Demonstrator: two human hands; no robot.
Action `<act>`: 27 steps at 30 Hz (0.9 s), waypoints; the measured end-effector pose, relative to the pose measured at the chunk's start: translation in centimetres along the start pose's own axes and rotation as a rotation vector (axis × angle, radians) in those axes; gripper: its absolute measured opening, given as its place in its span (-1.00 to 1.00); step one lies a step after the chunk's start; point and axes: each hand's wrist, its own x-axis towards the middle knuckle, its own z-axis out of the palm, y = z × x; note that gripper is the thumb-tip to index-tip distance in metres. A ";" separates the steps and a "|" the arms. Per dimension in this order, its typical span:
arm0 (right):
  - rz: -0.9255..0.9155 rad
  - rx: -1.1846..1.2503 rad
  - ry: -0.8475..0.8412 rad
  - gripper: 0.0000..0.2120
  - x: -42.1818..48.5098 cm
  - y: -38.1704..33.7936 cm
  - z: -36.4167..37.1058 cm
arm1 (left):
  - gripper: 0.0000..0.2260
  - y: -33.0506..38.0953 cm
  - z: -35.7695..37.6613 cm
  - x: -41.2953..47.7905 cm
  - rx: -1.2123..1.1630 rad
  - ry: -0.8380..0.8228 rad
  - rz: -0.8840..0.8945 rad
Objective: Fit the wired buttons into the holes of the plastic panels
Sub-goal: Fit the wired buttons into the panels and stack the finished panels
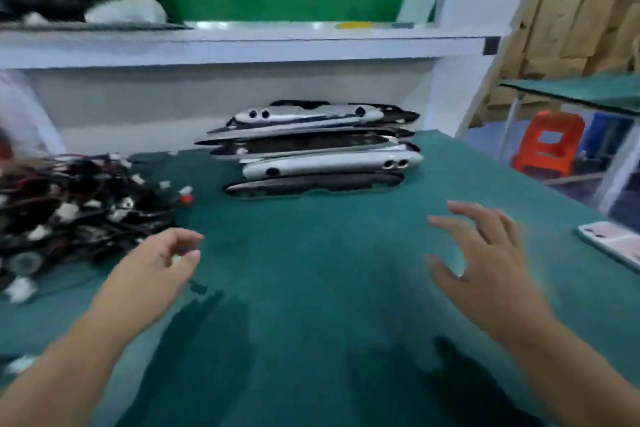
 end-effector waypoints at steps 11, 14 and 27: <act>0.183 -0.145 -0.238 -0.65 11.0 -4.8 18.3 | -0.56 -4.2 0.8 0.6 0.352 -0.061 -0.078; 0.264 -0.201 -0.295 -0.64 13.0 -3.6 19.6 | -0.55 -4.4 0.8 1.0 0.395 -0.045 -0.078; 0.055 -0.077 -0.289 -0.75 13.1 -5.1 17.1 | -0.64 -3.8 0.5 0.8 0.330 0.059 0.062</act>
